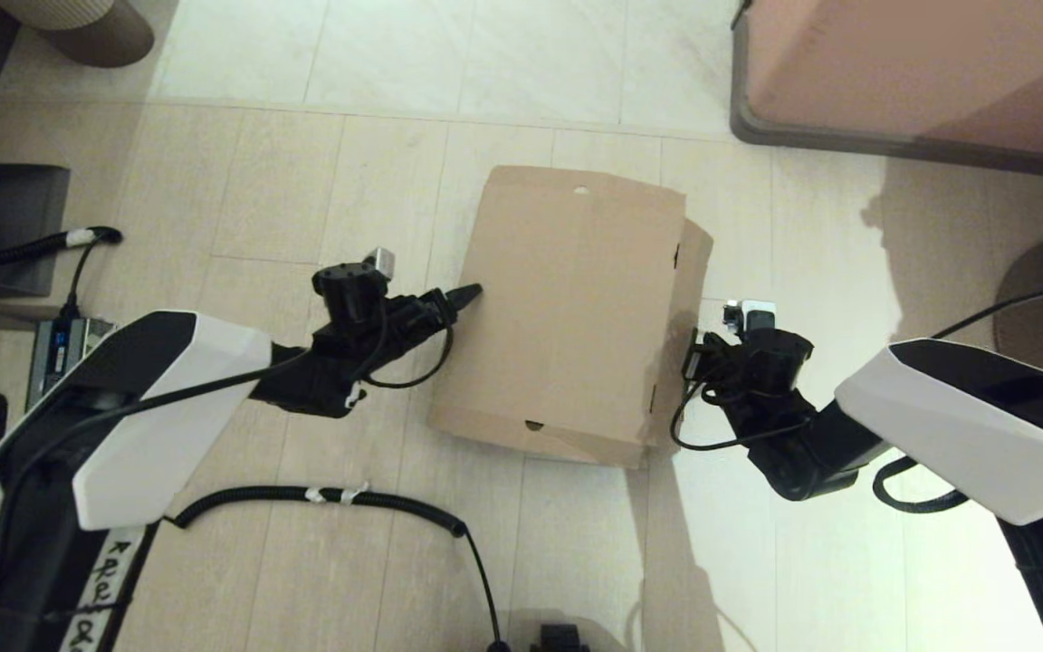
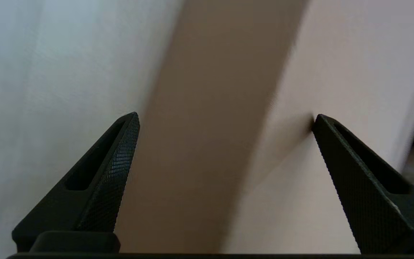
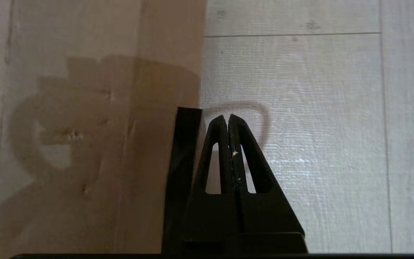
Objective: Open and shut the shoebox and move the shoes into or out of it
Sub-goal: Open the shoe box
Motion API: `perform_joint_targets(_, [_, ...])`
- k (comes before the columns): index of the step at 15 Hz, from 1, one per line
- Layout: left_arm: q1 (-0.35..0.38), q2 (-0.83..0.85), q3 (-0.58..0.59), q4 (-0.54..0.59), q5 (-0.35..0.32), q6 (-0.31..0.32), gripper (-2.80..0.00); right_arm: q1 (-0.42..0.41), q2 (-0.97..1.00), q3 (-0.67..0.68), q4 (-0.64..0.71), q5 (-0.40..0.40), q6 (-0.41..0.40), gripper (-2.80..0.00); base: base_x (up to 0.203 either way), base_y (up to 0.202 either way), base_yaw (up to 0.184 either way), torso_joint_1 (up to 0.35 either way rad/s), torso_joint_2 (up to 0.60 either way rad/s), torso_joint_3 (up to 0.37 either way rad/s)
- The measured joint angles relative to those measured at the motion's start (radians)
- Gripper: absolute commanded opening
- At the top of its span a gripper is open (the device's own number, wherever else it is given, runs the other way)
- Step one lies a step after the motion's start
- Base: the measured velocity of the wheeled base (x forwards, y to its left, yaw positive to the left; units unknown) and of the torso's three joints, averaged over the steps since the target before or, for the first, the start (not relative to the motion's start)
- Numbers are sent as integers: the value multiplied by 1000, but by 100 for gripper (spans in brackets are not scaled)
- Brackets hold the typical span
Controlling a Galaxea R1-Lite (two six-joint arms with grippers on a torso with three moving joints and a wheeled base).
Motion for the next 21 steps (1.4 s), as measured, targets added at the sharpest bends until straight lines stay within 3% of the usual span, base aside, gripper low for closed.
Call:
perform_joint_targets(2, [-46,2,14,0,34,-57,0,0,28,-49,21,2,-23,-280,0,0,0,0,0,0])
perform_joint_targets(11, [-124,-95,216,-18,71,-62,0,18,67,-114,44,2,-30,-280,0,0,0,0,0,0])
perform_joint_targets(17, [-97,-228,297,-29,93,-54,0,-36,-99,102,28,8,-27,-280,0,0,0,0,0,0])
perform_joint_targets(21, [-69,-367,452,-34,126,-54,0,-85,-268,322,25,15,-10,-280,0,0,0,0,0,0])
